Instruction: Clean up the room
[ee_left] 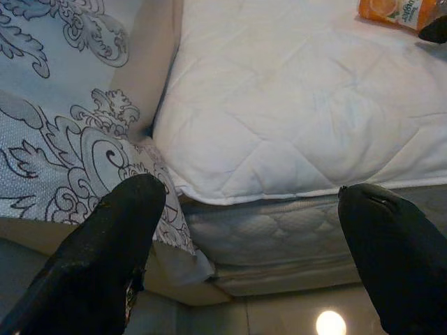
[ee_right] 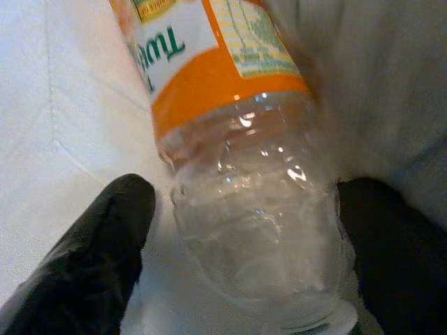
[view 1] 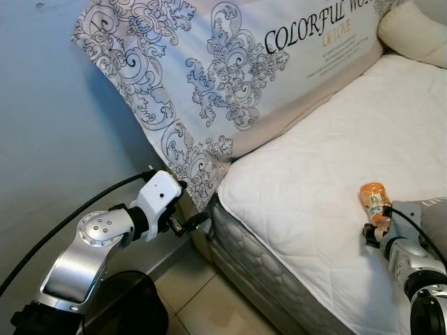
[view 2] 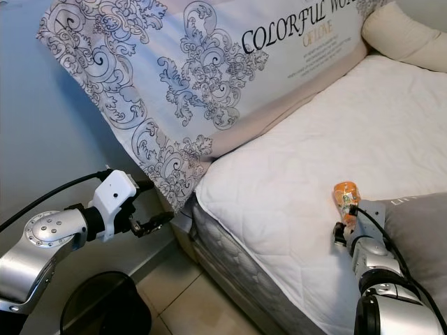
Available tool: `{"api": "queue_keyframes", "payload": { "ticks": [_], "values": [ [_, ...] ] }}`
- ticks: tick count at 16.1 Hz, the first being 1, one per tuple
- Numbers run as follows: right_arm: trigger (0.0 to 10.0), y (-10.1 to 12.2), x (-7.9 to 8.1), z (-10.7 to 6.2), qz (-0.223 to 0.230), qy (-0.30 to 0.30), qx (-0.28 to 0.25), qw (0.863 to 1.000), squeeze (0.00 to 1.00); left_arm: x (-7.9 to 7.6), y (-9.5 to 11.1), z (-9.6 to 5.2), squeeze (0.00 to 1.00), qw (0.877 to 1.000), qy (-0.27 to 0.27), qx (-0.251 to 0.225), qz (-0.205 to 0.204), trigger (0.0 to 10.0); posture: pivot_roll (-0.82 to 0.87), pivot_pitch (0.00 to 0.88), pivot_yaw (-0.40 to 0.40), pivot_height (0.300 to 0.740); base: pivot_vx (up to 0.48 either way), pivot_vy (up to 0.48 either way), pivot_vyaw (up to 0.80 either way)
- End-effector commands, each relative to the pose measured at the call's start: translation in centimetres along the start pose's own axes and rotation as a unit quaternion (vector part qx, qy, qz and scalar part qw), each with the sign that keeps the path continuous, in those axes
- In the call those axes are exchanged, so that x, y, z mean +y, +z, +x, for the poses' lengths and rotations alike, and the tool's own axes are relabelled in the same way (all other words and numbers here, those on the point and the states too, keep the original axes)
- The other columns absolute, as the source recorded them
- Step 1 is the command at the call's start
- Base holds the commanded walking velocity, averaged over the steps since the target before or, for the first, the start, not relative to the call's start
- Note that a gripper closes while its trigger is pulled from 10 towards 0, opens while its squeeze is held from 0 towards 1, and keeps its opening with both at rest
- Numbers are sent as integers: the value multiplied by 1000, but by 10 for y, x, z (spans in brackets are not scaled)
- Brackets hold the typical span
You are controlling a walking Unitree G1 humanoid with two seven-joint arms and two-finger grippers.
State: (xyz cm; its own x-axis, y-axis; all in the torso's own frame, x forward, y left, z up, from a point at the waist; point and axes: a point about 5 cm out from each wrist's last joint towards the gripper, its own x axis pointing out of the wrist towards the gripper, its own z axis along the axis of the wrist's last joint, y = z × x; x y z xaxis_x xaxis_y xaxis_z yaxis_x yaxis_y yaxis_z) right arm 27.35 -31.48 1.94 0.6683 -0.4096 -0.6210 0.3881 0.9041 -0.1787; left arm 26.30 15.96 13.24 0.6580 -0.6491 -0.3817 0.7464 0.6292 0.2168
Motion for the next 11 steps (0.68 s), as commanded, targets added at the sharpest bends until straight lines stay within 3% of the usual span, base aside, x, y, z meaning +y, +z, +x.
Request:
{"api": "queue_keyframes", "payload": {
  "ticks": [1,2,8,11],
  "values": [
    [2196,-6,1,0,10,6,8,1000,0,-2,2,-1,0,1000,-7,1,-1,10000,61,0,138,740,0,0,0],
    [0,-7,2,0,16,13,8,1000,0,-3,2,-2,0,1000,-9,3,-3,10000,62,0,134,740,0,0,0],
    [0,-5,1,0,9,3,18,1000,0,-4,0,-6,0,1000,-14,9,-9,10000,64,0,121,740,0,0,0],
    [0,0,10,0,43,32,7,999,0,-6,-2,-6,0,1000,-18,7,-23,10000,46,0,116,740,0,0,0]
  ]
}}
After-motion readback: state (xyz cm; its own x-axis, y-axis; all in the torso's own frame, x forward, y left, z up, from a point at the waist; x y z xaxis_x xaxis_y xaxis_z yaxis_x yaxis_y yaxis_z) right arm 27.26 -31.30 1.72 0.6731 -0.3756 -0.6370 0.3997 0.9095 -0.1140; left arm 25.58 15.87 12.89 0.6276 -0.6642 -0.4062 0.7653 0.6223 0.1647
